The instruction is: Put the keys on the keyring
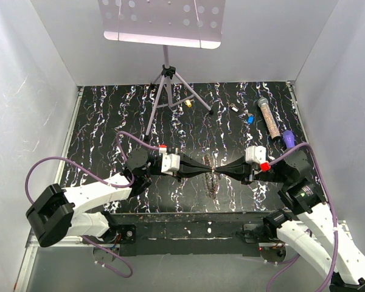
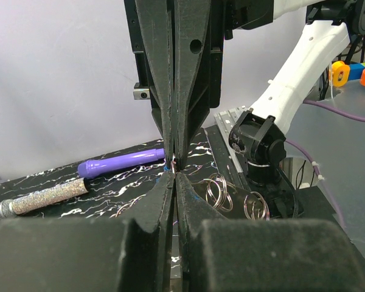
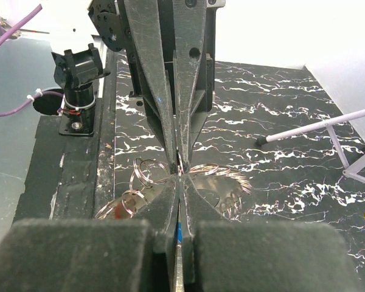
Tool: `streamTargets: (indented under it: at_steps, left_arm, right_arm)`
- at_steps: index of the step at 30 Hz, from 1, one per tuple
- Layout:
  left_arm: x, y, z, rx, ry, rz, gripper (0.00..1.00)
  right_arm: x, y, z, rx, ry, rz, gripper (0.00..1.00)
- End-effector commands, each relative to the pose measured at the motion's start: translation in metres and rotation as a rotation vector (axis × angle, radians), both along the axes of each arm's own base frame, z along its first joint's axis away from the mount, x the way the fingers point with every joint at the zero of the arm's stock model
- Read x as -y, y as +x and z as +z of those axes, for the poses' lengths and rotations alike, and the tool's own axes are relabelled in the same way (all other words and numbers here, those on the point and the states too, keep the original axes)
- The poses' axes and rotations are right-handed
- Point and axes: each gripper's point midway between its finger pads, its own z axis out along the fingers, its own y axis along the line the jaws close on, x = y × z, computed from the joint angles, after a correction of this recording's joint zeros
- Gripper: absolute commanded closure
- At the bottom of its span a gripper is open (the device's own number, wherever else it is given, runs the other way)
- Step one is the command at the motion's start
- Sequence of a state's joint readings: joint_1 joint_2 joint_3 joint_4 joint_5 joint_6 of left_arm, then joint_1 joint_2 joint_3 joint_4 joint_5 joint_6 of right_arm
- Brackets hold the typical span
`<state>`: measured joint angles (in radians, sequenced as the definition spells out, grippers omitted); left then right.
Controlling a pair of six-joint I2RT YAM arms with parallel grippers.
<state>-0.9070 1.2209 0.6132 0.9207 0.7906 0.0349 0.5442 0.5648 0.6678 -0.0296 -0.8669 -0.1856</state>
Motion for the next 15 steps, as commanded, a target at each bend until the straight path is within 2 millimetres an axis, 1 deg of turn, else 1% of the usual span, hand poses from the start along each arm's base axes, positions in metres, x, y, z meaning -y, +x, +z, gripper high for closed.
streamTargets:
  at_steps: [1, 15]
  left_arm:
    - [0.0032, -0.0104, 0.0104, 0.035, 0.000, -0.040, 1.00]
    - [0.0033, -0.0099, 0.0088, 0.049, 0.018, -0.037, 1.00]
  right_arm:
    - [-0.0019, -0.0043, 0.0365, 0.090, 0.066, 0.024, 0.99]
    - [-0.0021, -0.0029, 0.0399, 0.090, 0.069, 0.018, 0.99]
